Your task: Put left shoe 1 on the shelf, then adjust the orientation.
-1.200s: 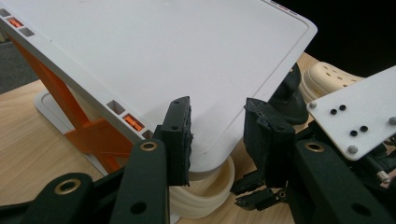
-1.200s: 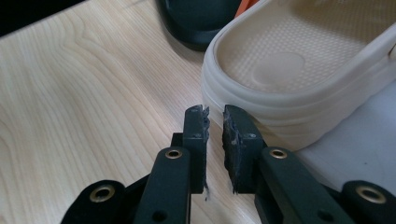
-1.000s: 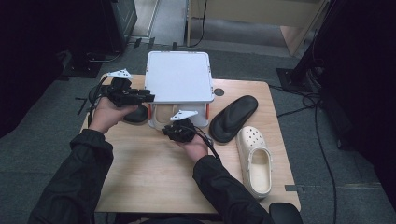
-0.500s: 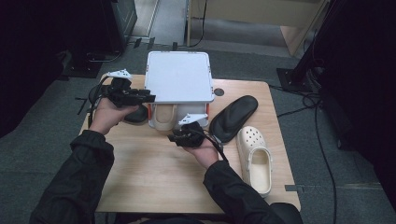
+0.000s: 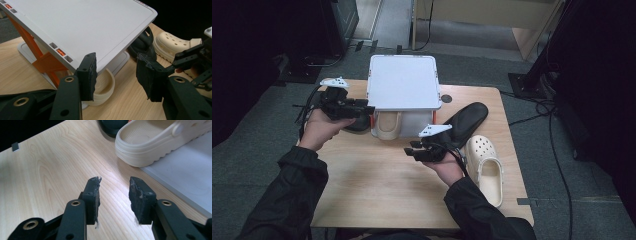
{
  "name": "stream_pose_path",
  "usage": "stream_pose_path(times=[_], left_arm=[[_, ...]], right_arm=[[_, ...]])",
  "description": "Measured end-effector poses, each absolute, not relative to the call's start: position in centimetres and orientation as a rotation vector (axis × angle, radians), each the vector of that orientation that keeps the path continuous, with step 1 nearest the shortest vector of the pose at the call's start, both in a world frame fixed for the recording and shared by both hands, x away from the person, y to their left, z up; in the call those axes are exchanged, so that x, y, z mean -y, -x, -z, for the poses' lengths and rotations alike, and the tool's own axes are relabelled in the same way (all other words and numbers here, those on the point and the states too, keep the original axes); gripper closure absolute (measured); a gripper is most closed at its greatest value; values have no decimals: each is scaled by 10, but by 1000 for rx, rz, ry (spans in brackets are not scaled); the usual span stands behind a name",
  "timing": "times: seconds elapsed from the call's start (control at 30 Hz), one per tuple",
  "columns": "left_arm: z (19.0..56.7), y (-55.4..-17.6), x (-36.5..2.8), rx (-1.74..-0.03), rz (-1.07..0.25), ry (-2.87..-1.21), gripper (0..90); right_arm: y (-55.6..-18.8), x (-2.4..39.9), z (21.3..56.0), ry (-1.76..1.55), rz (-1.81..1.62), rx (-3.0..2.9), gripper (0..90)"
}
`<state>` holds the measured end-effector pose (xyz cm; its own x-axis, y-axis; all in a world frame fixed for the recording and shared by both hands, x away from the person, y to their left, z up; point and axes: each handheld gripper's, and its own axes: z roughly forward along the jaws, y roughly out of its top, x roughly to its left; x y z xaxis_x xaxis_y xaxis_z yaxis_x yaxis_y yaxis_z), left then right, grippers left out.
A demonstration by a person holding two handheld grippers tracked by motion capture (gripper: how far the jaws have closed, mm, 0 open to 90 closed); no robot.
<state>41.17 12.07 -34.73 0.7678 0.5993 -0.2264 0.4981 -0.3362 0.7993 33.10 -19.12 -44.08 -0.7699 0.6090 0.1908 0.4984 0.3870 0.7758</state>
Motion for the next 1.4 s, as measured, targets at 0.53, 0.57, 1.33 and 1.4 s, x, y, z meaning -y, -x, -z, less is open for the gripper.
stream_pose_path(times=[0.53,0.57,1.33,1.4], left_arm=[[357,-390,-116,-795,-123,-2002,492],[359,-389,-116,-796,-115,-2004,492],[387,-371,-103,-781,-75,-2011,493],[392,-369,-101,-778,-63,-2009,493]], right_arm=[[-305,250,435,-1064,-1327,-2423,633],[-303,253,435,-1074,-1321,-2414,635],[-276,305,438,-1213,-1258,-2291,642],[-273,309,437,-1215,-1246,-2280,642]])
